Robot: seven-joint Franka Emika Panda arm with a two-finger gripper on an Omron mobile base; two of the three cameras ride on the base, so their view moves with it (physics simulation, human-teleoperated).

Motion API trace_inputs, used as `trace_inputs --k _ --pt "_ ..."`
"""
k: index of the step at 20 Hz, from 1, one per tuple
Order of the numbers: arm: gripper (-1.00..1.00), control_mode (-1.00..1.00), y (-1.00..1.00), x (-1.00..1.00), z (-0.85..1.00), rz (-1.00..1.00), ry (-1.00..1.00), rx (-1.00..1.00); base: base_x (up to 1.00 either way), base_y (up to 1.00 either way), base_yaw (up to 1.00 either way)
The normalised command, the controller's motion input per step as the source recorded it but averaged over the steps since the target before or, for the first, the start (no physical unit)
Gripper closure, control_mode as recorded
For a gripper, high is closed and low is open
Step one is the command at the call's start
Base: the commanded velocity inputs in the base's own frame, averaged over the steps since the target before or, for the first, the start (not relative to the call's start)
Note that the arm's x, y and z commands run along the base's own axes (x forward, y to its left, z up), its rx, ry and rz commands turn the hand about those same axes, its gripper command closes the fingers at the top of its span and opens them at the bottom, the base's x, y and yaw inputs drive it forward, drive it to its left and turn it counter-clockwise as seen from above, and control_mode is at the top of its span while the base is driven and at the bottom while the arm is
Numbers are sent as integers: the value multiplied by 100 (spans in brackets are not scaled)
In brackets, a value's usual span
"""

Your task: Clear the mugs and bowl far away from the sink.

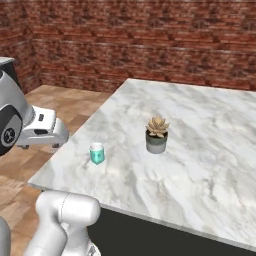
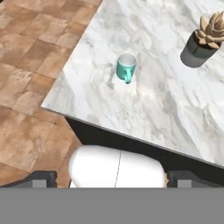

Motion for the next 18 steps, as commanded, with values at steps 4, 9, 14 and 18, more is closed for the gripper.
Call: trace_inputs --k 4,9,14,18 --pt "-100 100 0 0 0 0 0 0 -10 55 24" --pt "-100 100 0 0 0 0 0 0 -8 100 45" --pt "-100 100 0 0 0 0 0 0 0 92 74" --pt "-100 100 0 0 0 0 0 0 0 35 94"
